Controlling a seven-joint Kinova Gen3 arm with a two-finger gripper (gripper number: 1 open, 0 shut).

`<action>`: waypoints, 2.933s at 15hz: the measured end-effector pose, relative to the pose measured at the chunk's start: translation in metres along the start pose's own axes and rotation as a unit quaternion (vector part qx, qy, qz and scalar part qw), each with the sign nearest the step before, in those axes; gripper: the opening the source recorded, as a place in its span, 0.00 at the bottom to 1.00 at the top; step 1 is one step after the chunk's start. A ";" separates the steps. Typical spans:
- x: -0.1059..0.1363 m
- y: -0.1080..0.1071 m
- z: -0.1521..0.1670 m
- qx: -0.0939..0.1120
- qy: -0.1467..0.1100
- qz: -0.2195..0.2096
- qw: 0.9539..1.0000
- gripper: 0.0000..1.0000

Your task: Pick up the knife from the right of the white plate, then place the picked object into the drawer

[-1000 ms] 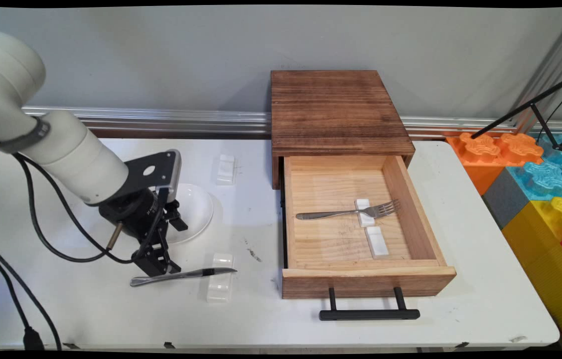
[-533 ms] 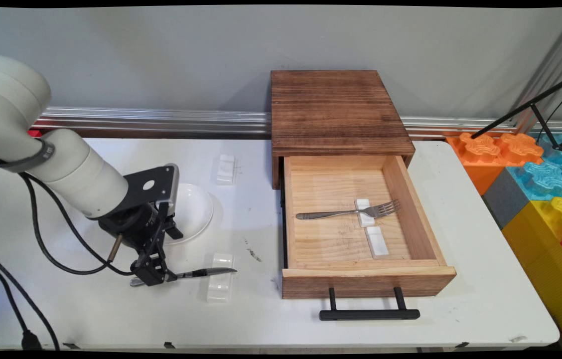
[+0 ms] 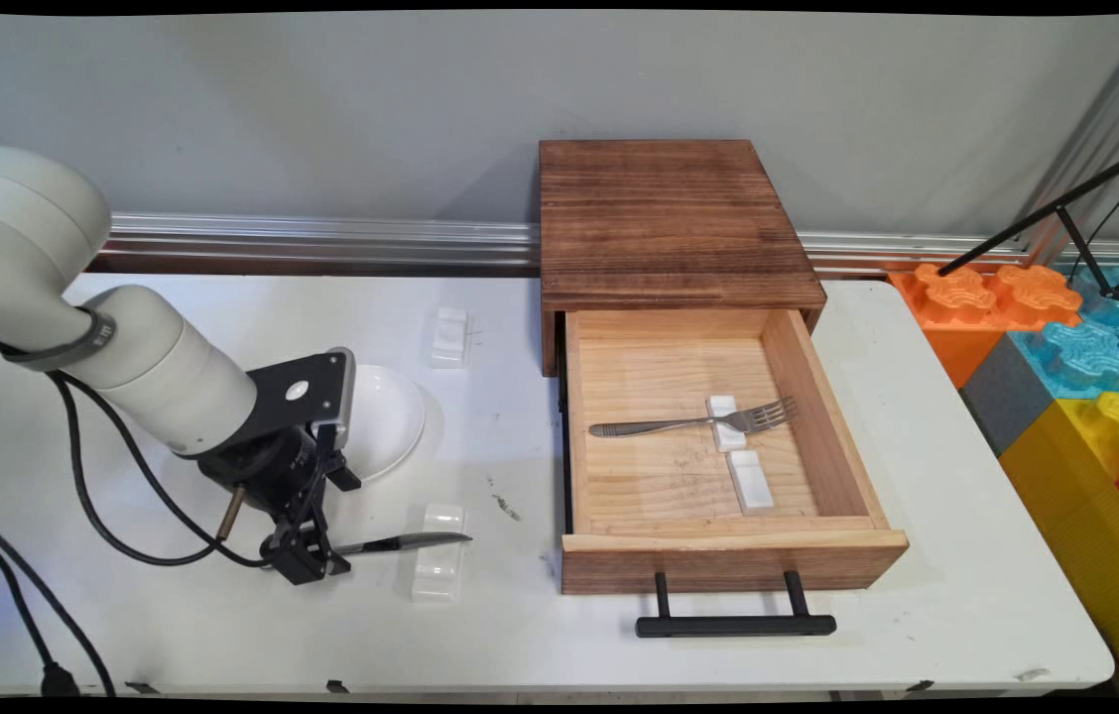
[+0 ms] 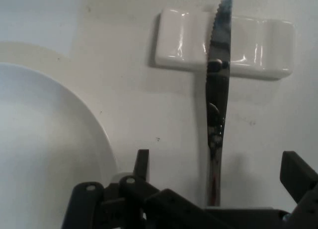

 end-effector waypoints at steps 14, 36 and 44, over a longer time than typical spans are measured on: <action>-0.004 0.003 0.020 -0.004 0.004 0.014 1.000 1.00; -0.009 -0.002 0.026 -0.007 -0.003 0.015 1.000 0.00; -0.012 -0.003 0.016 -0.017 -0.007 0.021 1.000 0.00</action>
